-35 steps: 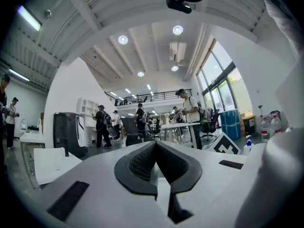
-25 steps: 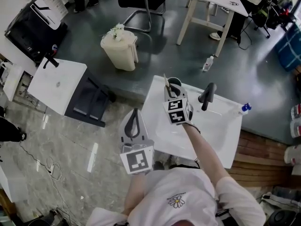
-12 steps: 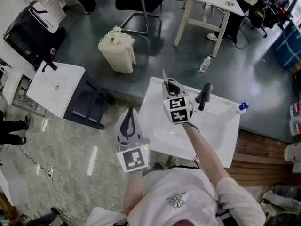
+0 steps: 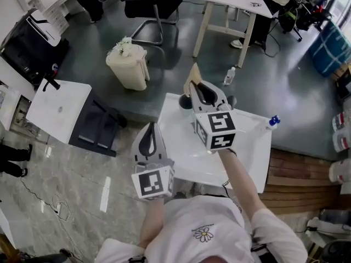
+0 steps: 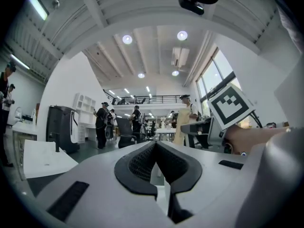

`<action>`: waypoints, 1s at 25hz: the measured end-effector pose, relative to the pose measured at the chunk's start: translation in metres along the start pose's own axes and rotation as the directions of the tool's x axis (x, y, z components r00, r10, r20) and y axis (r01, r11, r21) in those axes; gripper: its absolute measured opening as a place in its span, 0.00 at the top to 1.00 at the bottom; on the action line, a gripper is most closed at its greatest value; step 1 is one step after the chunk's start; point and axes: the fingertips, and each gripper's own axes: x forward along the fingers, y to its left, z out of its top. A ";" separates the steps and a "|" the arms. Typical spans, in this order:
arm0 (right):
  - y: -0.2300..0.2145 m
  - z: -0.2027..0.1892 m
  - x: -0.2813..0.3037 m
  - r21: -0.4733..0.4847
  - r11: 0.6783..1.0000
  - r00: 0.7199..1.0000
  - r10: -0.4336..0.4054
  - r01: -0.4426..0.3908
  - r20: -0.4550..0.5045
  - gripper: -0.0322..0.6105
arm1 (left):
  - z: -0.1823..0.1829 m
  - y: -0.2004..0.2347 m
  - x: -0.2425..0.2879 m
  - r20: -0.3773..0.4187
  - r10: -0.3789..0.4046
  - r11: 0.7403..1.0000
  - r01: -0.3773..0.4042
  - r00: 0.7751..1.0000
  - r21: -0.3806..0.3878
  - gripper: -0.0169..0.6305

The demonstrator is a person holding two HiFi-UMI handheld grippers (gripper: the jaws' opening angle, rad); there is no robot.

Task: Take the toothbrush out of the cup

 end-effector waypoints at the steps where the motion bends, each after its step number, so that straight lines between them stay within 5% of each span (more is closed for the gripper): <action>1: -0.002 0.011 -0.008 -0.004 1.000 1.000 -0.007 0.007 0.028 0.89 | 0.002 -0.003 0.001 0.008 -0.010 1.000 0.010 1.000 0.004 0.95; 8: -0.032 0.063 -0.089 -0.018 0.989 0.964 -0.138 0.146 0.228 0.89 | 0.034 -0.036 0.011 0.076 -0.090 0.994 0.094 0.993 -0.047 0.95; 15: -0.057 0.066 -0.171 -0.014 0.953 0.898 -0.281 0.303 0.338 0.89 | 0.059 -0.079 0.015 0.135 -0.214 0.976 0.217 0.967 -0.002 0.95; 19: -0.066 0.057 -0.206 0.006 0.924 0.864 -0.361 0.383 0.352 0.89 | 0.073 -0.095 0.014 0.162 -0.252 0.967 0.255 0.954 0.002 0.95; 25: -0.082 0.002 -0.247 0.053 0.869 0.841 -0.490 0.492 0.227 0.89 | 0.066 -0.107 0.017 0.151 -0.284 0.959 0.281 0.947 0.042 0.95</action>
